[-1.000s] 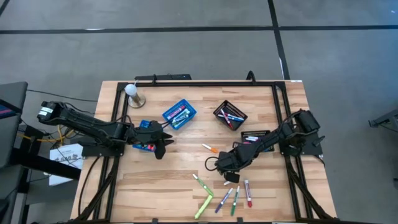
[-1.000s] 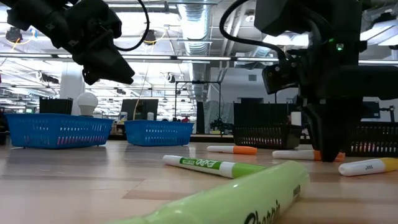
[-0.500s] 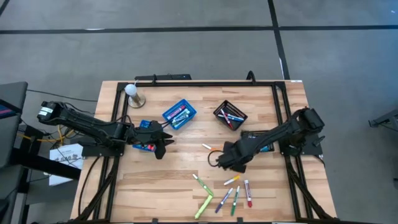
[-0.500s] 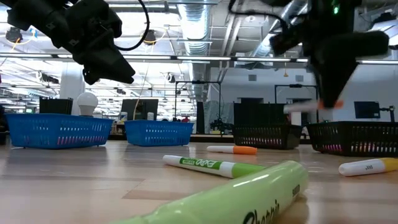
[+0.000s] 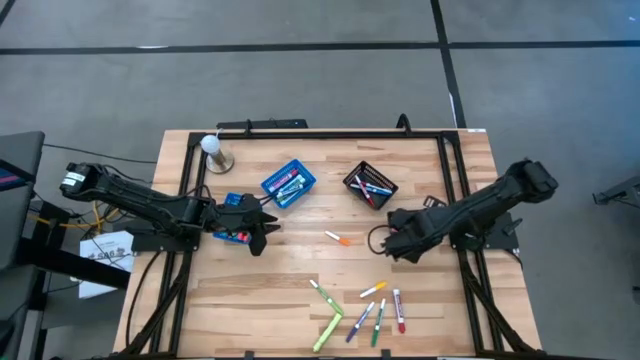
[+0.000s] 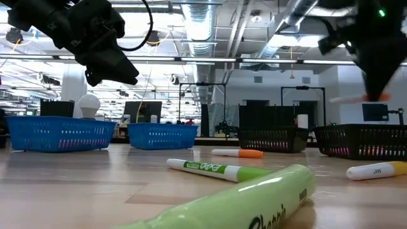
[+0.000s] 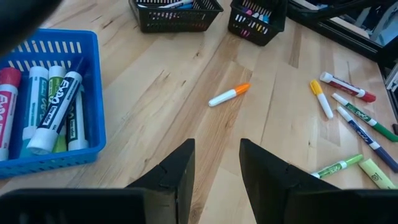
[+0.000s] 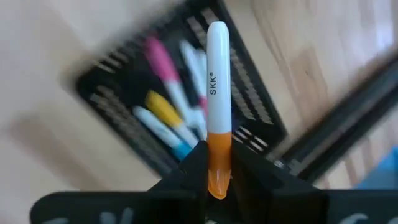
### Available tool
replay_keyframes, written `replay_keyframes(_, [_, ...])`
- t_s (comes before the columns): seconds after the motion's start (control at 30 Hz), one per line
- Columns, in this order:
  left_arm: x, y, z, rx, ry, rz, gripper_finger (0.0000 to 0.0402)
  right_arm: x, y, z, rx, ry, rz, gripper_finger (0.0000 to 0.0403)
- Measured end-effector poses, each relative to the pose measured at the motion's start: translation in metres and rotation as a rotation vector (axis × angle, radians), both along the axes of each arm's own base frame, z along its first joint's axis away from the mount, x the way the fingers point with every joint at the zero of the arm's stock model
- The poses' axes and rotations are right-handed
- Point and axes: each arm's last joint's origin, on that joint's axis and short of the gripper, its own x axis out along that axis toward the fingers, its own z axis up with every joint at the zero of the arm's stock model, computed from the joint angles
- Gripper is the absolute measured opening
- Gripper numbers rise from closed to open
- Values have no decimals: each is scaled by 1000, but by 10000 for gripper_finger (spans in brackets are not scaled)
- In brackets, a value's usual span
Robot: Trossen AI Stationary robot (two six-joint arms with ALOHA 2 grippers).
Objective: Pick & Place Markers
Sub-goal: Put the bottom orange highlighter pen into the left blue bin
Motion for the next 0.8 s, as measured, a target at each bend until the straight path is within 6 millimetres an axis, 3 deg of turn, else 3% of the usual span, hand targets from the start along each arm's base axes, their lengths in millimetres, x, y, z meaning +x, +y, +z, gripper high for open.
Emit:
replay_keyframes(0.17, [0, 0, 0, 0, -1, 0, 121, -11, -3, -16, 31, -8, -12, 45])
replay_keyframes(0.8, [0, 0, 1, -1, -7, 0, 121, 0, -9, -56, 30, -32, -51, 81])
